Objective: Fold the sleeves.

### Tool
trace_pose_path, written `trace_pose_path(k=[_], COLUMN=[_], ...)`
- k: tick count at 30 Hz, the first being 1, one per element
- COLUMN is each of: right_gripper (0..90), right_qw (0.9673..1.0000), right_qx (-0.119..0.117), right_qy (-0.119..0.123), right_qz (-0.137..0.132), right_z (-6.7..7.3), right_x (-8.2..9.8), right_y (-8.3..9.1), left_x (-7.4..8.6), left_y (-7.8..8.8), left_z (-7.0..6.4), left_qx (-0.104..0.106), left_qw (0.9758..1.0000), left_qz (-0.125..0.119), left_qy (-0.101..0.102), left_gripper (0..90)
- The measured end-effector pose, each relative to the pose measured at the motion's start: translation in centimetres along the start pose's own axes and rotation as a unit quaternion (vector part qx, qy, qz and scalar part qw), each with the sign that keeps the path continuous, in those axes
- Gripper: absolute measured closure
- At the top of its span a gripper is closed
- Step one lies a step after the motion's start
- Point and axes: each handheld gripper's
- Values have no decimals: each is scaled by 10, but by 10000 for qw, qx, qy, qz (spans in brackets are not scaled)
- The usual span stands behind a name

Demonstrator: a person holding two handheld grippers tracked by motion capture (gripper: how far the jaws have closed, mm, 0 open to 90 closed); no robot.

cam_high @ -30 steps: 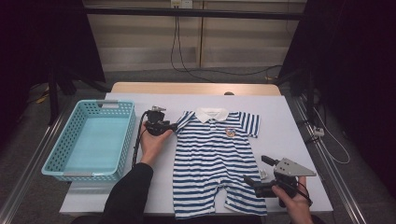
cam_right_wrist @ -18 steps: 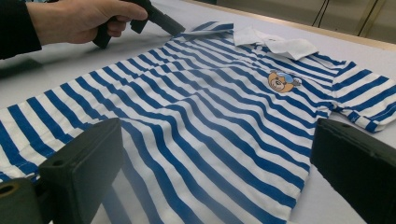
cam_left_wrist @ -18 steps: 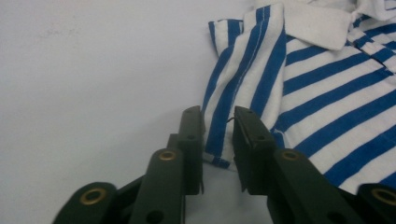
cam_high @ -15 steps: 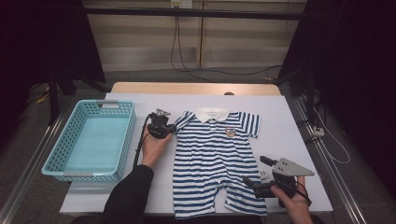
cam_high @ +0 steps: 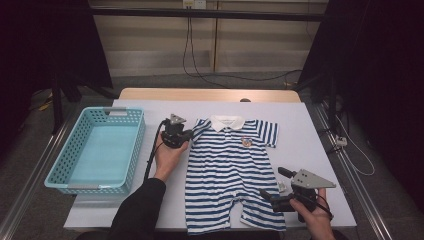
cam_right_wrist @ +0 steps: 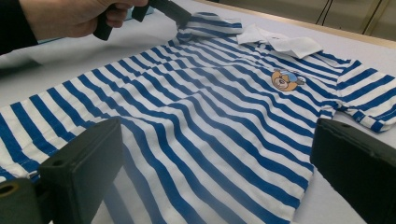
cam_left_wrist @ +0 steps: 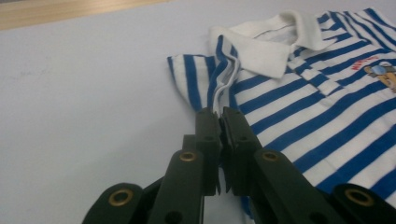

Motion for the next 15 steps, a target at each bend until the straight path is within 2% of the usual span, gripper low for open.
trace_pose_path(k=[2, 4, 6, 7, 8, 12, 15], right_gripper=[25, 25, 25, 25, 25, 25, 25], right_qw=[10000, 10000, 10000, 10000, 10000, 10000, 10000], right_qx=[-1, -8, -25, -37, -46, -52, -54], right_qy=[1, 3, 9, 4, 15, 21, 27], right_qz=[-1, 3, 9, 22, 23, 20, 23], right_z=[0, 0, 0, 0, 0, 0, 0], right_x=[0, 0, 0, 0, 0, 0, 0], right_y=[0, -1, -1, -1, -1, -1, -1], left_x=[-1, -1, -1, 0, 0, 1, 3], left_y=[0, -1, -2, -3, -3, -6, -11], left_z=[-5, -9, -12, -15, -16, -23, -27], left_qx=[93, 177, 261, 285, 310, 444, 543], left_qw=[9999, 9998, 9996, 9995, 9993, 9985, 9970], left_qz=[13, -59, 4, -30, 27, 107, 319], left_qy=[-92, -45, -133, -116, -224, -290, -443], left_gripper=[854, 851, 848, 846, 844, 839, 839])
Point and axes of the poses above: each handheld gripper's, and its own axes: y roughly backward along the jaws, x roughly out of its underside, z roughly to its left, and after that the axes turned 1 degree about x, right-handed
